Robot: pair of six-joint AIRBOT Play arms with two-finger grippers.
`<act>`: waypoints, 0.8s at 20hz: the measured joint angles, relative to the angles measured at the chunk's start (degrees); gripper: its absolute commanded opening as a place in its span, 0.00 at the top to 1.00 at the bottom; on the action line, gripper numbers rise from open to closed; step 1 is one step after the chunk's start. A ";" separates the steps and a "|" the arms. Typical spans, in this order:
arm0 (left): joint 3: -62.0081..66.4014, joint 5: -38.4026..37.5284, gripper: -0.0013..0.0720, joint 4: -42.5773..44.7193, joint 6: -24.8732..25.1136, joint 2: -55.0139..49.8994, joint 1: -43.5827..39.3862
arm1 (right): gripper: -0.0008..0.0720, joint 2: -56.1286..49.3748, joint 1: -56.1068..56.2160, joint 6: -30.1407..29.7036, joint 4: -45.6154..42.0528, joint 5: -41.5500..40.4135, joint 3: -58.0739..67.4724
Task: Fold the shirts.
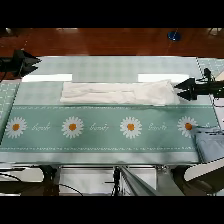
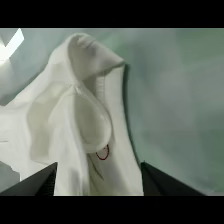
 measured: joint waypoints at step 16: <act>0.00 -3.41 0.47 0.02 -0.46 0.00 -4.79 | 0.96 6.49 10.62 -1.60 -1.81 -0.37 6.32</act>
